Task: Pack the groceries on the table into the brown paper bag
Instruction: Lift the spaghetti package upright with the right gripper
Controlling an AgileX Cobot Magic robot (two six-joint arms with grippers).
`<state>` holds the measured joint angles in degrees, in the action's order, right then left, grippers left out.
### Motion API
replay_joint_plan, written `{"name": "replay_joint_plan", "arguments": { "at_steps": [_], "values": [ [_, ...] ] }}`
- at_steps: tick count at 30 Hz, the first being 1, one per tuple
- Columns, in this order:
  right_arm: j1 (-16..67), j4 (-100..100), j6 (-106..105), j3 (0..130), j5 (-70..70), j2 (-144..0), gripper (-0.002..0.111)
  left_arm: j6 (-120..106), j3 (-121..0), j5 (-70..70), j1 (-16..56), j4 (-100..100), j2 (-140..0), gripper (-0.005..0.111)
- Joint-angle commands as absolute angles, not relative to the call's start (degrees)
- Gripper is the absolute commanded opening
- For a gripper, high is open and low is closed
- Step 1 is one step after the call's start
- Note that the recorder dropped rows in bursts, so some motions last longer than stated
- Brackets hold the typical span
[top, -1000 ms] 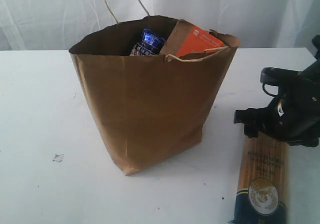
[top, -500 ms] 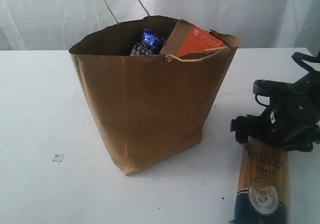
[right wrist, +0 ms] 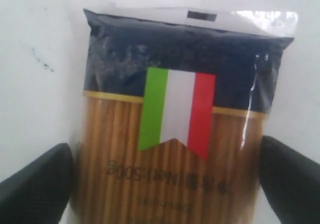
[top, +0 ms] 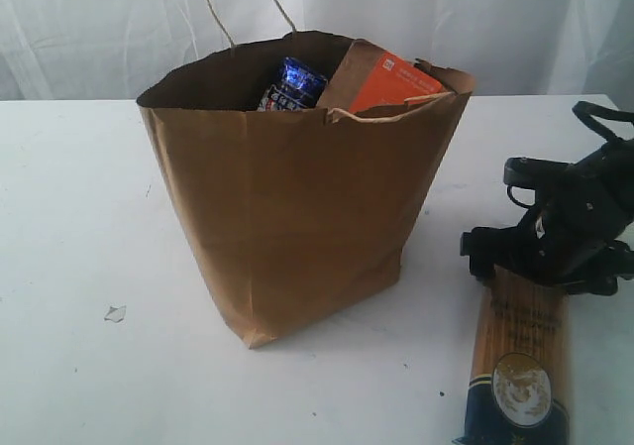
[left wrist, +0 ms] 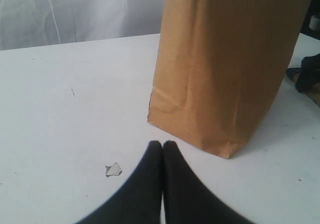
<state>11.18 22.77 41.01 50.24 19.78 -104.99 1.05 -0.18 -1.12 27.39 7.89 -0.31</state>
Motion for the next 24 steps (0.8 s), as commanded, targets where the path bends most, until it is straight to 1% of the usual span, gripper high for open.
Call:
{"name": "replay_joint_plan", "arguments": {
  "at_steps": [1,2,3,5,6,7,13,24],
  "values": [
    [10.8,21.4,39.6,50.2,20.4,-106.5,0.080,1.1,0.0,-1.4,27.4,8.1,0.0,0.000],
    [10.8,20.6,39.3,50.2,20.4,-106.5,0.071,1.1,0.0,-1.4,27.4,8.1,0.0,0.000],
    [10.8,19.7,38.9,50.2,20.5,-106.5,0.057,1.1,0.0,-1.4,27.4,8.1,0.0,0.000],
    [10.8,18.0,37.3,50.2,22.4,-106.1,0.023,1.1,0.0,-1.4,27.4,8.1,0.0,0.000],
    [10.8,17.7,36.6,50.1,22.7,-105.8,0.010,1.1,0.0,-1.4,27.4,8.1,0.0,0.000],
    [10.8,17.4,36.2,49.7,22.8,-105.2,0.001,1.1,0.0,-1.4,27.4,8.1,0.0,0.000],
    [11.0,18.0,35.9,48.5,22.6,-96.5,0.000,1.1,0.0,-1.4,27.4,8.1,0.0,0.000],
    [11.0,18.0,29.6,48.5,22.6,-69.5,0.000,1.1,0.0,-1.4,27.4,8.1,0.0,0.000]
  ]
}}
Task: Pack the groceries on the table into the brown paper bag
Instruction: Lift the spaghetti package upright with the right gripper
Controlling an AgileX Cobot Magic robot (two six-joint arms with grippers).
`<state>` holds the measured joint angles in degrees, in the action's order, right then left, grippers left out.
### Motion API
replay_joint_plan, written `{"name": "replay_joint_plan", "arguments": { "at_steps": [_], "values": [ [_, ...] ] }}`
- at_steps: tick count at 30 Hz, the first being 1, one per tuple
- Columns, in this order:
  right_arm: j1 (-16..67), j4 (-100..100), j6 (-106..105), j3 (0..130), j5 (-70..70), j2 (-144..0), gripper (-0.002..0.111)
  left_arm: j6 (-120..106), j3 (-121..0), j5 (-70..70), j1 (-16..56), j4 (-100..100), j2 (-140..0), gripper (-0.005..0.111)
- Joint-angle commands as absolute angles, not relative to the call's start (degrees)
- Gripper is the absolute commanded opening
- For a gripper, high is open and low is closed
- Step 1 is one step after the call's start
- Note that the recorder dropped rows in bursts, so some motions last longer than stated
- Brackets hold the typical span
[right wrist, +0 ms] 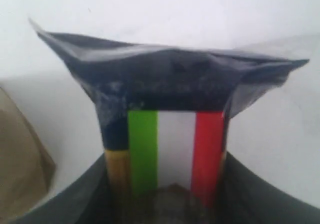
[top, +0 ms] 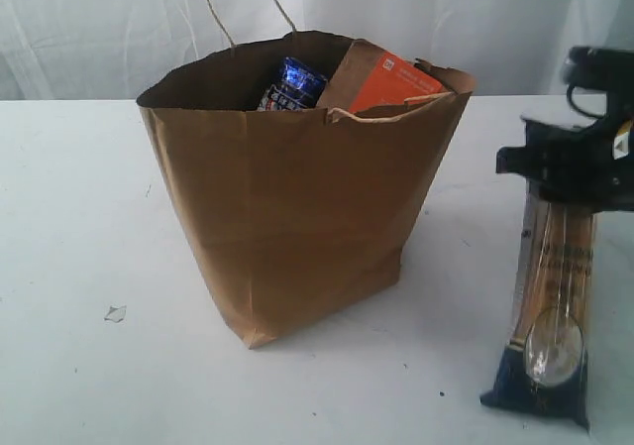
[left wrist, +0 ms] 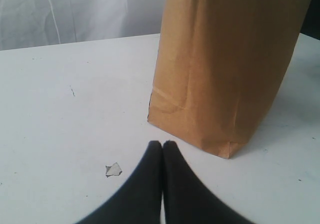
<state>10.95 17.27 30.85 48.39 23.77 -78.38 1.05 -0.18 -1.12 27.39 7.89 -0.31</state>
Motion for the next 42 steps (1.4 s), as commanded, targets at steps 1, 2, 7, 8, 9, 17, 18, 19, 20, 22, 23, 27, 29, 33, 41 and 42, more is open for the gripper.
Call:
{"name": "replay_joint_plan", "arguments": {
  "at_steps": [1,2,7,8,9,17,18,19,20,22,23,27,29,33,41,42],
  "values": [
    [11.0,18.0,29.4,48.5,22.5,-66.9,0.000,1.1,0.0,-1.4,27.4,8.1,0.0,0.000],
    [11.0,18.1,28.7,48.5,22.0,-65.3,0.000,1.1,0.0,-1.4,27.4,8.1,0.0,0.000],
    [11.0,18.5,26.7,48.5,18.9,-57.0,0.000,1.1,0.0,-1.4,27.4,8.1,0.0,0.000],
    [11.0,18.9,26.7,48.5,18.1,-55.9,0.000,1.1,0.0,-1.4,27.4,8.1,0.0,0.000],
    [11.0,19.5,26.7,48.6,17.3,-54.6,0.000,1.1,0.0,-1.4,27.4,8.1,0.0,0.000],
    [11.0,21.1,26.6,54.3,16.0,-48.2,0.000,1.1,0.0,-1.4,27.4,8.1,0.0,0.000],
    [11.0,21.4,26.2,55.4,15.2,-47.8,0.000,1.1,0.0,-1.4,27.4,8.1,0.0,0.000],
    [11.0,21.4,25.3,56.4,14.1,-47.3,0.000,1.1,0.0,-1.4,27.4,8.1,0.0,0.000],
    [11.0,21.4,24.5,57.5,12.5,-47.0,0.000,1.1,0.0,-1.4,27.4,8.1,0.0,0.000],
    [11.0,21.4,24.1,59.5,9.8,-47.0,0.000,1.1,0.0,-1.4,27.4,8.1,0.0,0.000],
    [11.0,21.4,24.1,60.6,8.9,-47.0,0.000,1.1,0.0,-1.4,27.4,8.1,0.0,0.000],
    [11.0,21.3,24.2,64.1,6.5,-47.6,0.000,1.1,0.0,-1.4,27.4,8.1,0.0,0.000],
    [11.0,20.4,24.2,65.5,4.9,-48.7,0.000,1.1,0.0,-1.4,27.4,8.1,0.0,0.000],
    [13.5,20.2,24.2,67.5,0.0,-51.3,0.000,1.1,0.0,-1.4,27.4,8.1,0.0,0.000],
    [20.1,20.2,24.2,70.7,-8.8,-58.7,0.000,1.1,0.0,-1.4,27.4,8.1,0.0,0.000],
    [21.0,20.2,24.2,70.9,-9.9,-59.5,0.000,1.1,0.0,-1.4,27.4,8.1,0.0,0.000]
  ]
}}
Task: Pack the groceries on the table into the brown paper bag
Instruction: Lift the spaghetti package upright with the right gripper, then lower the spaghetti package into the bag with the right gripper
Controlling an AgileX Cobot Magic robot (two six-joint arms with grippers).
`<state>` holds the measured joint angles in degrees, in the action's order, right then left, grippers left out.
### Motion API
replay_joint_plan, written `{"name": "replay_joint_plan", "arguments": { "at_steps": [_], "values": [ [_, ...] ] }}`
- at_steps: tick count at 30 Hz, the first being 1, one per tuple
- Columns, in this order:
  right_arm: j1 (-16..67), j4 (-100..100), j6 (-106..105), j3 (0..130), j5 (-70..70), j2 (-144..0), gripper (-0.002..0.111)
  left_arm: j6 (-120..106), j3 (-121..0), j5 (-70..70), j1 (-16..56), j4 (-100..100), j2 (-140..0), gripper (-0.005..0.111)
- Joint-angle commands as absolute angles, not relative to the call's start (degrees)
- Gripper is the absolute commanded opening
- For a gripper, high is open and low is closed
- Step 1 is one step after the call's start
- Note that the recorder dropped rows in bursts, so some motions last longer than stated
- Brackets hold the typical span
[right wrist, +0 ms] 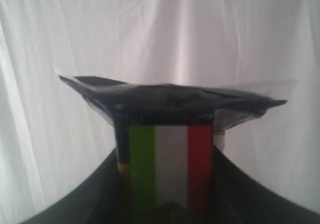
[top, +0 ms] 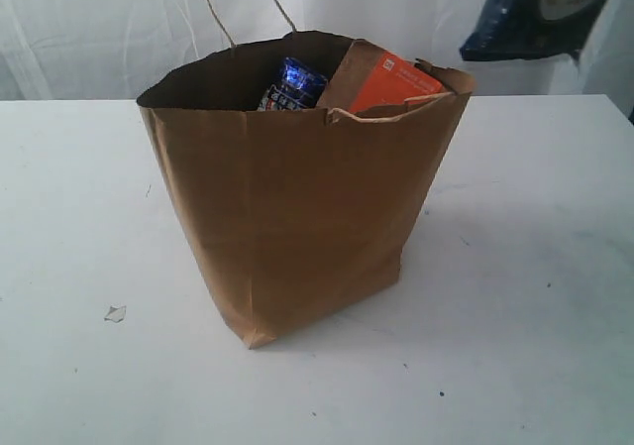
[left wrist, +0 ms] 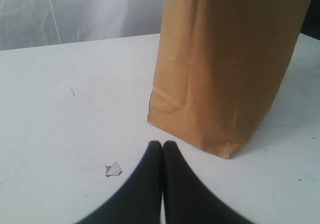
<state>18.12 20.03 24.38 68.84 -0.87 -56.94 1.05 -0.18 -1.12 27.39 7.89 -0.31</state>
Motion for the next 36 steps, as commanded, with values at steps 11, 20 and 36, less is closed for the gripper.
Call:
{"name": "replay_joint_plan", "arguments": {
  "at_steps": [11,20,36],
  "values": [
    [28.8,21.3,24.2,76.3,-15.4,-70.9,0.000,1.1,0.0,-1.4,27.4,8.1,0.0,0.000],
    [35.8,24.3,24.2,80.6,-16.4,-78.3,0.000,1.1,0.0,-1.4,27.4,8.1,0.0,0.000],
    [42.1,24.3,22.2,85.1,-13.3,-86.2,0.000,1.1,0.0,-1.4,27.4,8.1,0.0,0.000]
  ]
}}
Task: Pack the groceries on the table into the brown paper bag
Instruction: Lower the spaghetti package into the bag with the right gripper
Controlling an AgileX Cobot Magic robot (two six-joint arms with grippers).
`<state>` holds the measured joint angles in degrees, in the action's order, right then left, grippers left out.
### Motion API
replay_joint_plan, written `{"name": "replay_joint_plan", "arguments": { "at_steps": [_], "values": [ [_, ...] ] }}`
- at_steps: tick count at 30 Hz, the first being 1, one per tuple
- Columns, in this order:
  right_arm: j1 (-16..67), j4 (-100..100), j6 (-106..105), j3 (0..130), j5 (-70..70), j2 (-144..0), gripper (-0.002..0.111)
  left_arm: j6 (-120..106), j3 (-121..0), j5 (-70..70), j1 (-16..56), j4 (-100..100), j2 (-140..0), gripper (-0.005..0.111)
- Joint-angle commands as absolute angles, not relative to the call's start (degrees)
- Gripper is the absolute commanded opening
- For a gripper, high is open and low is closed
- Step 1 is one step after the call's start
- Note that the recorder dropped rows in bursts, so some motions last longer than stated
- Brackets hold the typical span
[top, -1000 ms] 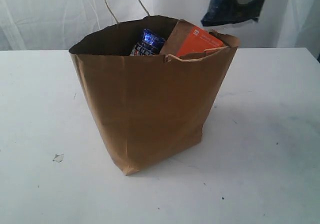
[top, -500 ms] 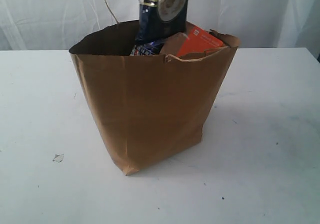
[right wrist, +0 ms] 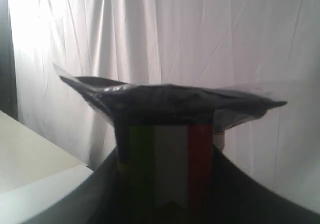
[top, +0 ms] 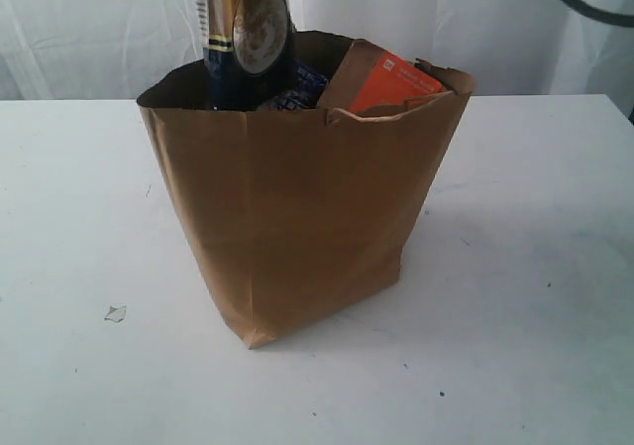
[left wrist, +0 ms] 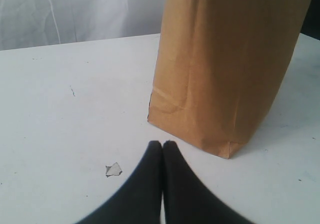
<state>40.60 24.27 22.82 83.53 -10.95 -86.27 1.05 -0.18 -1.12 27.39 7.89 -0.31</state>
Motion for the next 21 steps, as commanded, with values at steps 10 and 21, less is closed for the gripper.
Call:
{"name": "replay_joint_plan", "arguments": {
  "at_steps": [10,21],
  "values": [
    [47.5,24.0,25.6,85.2,-3.7,-86.6,0.000,1.1,0.0,-1.4,27.4,8.1,0.0,0.000],
    [47.6,22.3,27.7,82.3,6.5,-87.5,0.000,1.1,0.0,-1.4,27.4,8.1,0.0,0.000]
  ]
}}
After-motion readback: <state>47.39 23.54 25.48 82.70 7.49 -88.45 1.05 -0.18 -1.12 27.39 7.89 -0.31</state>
